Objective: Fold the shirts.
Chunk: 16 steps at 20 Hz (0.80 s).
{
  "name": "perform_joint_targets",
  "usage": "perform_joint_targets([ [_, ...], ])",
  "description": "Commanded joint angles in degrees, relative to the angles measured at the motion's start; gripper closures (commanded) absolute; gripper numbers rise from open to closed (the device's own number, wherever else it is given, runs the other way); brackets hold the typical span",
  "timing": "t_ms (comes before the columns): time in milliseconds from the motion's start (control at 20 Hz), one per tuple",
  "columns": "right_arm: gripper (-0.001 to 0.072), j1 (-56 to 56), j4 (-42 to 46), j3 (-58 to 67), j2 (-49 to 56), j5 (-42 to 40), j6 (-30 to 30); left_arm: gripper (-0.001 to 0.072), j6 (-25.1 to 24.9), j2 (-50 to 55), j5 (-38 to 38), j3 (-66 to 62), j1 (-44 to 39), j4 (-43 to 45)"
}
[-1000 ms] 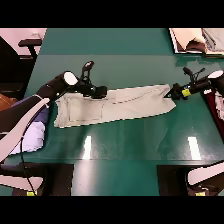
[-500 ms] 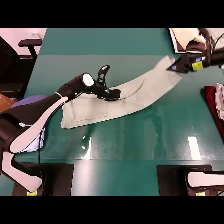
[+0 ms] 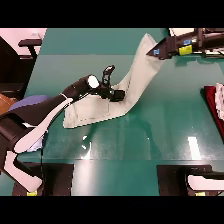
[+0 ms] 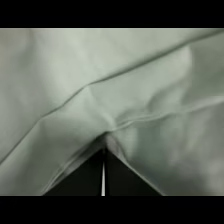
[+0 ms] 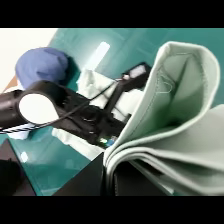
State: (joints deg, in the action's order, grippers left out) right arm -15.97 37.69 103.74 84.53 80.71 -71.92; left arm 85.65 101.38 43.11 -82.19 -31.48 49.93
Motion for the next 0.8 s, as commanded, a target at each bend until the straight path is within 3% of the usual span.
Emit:
perform_joint_targets([
  [0,0.0696,-4.9,-0.7,0.7,-0.1,-2.5,-0.1,0.0688,-0.1,-0.1,-0.4,-0.1,0.2,2.5],
  [200,0.0696,-10.6,-0.7,0.7,0.2,-6.2,0.0,0.0687,-0.1,-5.7,5.0,-0.3,8.1,4.3],
  [450,0.0696,-26.0,-1.1,0.7,6.5,-13.7,0.4,0.0687,-0.2,-24.2,8.0,-0.4,25.7,12.5],
  [550,0.0692,-32.7,-6.0,1.1,11.5,-18.3,4.5,0.0687,-0.5,-30.9,7.9,-0.4,31.9,14.8],
  [600,0.0626,-35.6,-7.4,2.9,14.7,-20.3,6.3,0.0686,-0.7,-33.5,7.9,-0.4,34.6,15.4],
  [700,0.0204,-38.9,-7.7,8.6,20.8,-20.6,7.1,0.0686,-0.7,-37.3,8.3,-0.4,39.0,15.9],
  [750,0.0184,-39.3,-7.5,11.4,23.0,-18.3,7.0,0.0686,-0.7,-38.6,8.7,-0.4,40.7,16.0],
])
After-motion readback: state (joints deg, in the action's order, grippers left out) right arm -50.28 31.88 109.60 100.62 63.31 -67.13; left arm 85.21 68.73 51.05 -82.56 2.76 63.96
